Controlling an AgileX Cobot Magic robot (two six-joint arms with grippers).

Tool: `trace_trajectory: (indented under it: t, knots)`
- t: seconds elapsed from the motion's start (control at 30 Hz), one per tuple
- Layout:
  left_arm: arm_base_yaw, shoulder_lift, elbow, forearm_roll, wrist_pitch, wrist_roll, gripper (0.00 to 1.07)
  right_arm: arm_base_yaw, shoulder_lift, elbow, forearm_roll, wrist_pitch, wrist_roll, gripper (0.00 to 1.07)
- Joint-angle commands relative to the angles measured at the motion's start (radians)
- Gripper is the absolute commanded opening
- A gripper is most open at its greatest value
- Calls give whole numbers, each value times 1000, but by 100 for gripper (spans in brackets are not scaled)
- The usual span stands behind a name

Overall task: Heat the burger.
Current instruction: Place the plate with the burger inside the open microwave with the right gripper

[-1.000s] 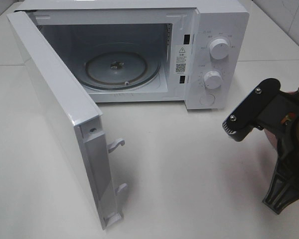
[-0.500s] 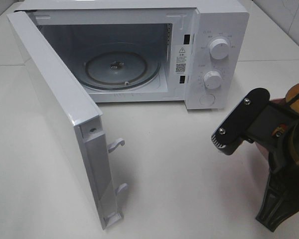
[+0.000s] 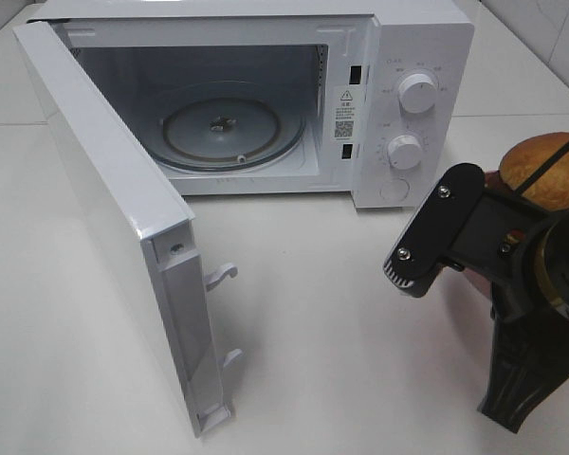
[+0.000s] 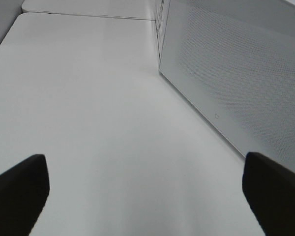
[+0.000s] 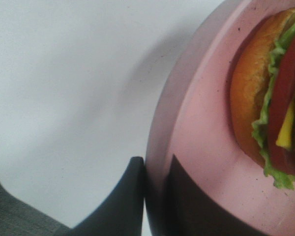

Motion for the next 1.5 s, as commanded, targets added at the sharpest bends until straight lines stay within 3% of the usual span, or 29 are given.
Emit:
trace_trajectory:
  t: [0.03, 1.5]
  knots:
    - [0, -11, 1, -3, -17, 1, 100, 1, -10, 0, -106, 12, -38, 1]
    - [0, -11, 1, -3, -17, 1, 100, -6, -10, 0, -122, -385, -661, 5]
